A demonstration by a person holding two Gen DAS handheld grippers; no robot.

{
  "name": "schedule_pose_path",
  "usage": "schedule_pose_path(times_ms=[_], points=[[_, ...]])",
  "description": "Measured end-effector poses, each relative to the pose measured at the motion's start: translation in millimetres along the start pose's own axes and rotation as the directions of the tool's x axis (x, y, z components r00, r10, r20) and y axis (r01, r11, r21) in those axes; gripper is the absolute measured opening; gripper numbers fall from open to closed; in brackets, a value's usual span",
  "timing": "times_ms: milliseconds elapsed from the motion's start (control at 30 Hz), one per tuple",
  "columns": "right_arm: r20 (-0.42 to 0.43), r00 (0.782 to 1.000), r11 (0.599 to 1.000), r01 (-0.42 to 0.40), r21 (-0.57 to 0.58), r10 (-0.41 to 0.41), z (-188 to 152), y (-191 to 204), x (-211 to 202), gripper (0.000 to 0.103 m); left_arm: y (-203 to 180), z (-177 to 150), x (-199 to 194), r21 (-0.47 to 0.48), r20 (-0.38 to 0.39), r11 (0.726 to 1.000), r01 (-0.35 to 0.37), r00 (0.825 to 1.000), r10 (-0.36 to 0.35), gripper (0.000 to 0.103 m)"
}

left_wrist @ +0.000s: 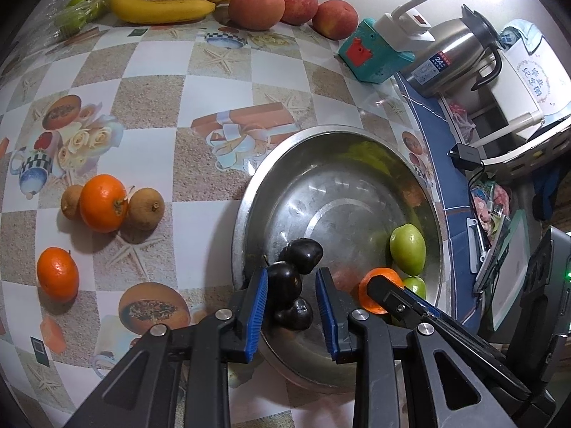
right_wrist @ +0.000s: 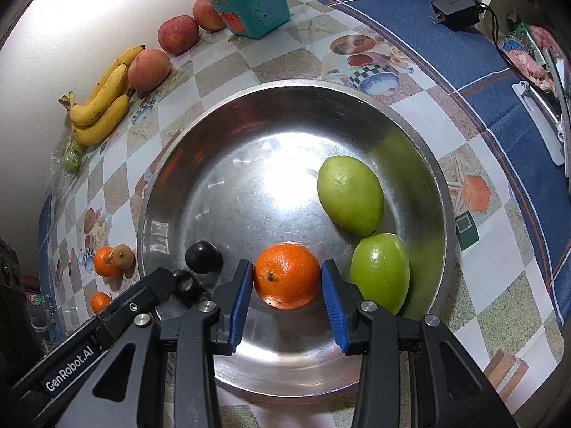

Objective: Organize fruits
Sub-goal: 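Open the right tool releasing the orange while the left tool drops the plum into the bowl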

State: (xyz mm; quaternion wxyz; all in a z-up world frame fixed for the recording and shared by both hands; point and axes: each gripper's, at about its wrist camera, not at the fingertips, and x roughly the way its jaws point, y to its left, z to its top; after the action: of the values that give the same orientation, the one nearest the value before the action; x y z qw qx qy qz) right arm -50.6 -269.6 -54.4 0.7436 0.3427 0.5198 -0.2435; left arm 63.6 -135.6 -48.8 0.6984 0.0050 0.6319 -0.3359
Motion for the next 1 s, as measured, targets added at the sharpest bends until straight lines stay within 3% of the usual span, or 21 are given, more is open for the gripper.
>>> schedule_pose_path(times_ms=[267, 500, 667, 1000], points=[[0.008, 1.000, 1.000, -0.001, -0.014, 0.001, 1, 3, -1, 0.041, -1, 1, -7, 0.002, 0.011, 1.000, 0.002, 1.000, -0.002, 0.039], [0.020, 1.000, 1.000, -0.001, -0.019, 0.002, 2, 4, -3, 0.041, -2, 2, -11, 0.006, 0.017, 1.000, -0.004, 1.000, 0.004, 0.039], [0.070, 0.998, 0.999, -0.001, -0.032, 0.003, 5, 6, -14, 0.041, 1, 3, -20, -0.003, 0.037, 1.000, -0.006, 0.999, 0.006, 0.041], [0.110, 0.994, 0.999, 0.006, -0.048, -0.001, 6, 9, -24, 0.041, 13, 5, -33, -0.031, 0.065, 0.998, -0.062, 0.996, 0.064, 0.045]])
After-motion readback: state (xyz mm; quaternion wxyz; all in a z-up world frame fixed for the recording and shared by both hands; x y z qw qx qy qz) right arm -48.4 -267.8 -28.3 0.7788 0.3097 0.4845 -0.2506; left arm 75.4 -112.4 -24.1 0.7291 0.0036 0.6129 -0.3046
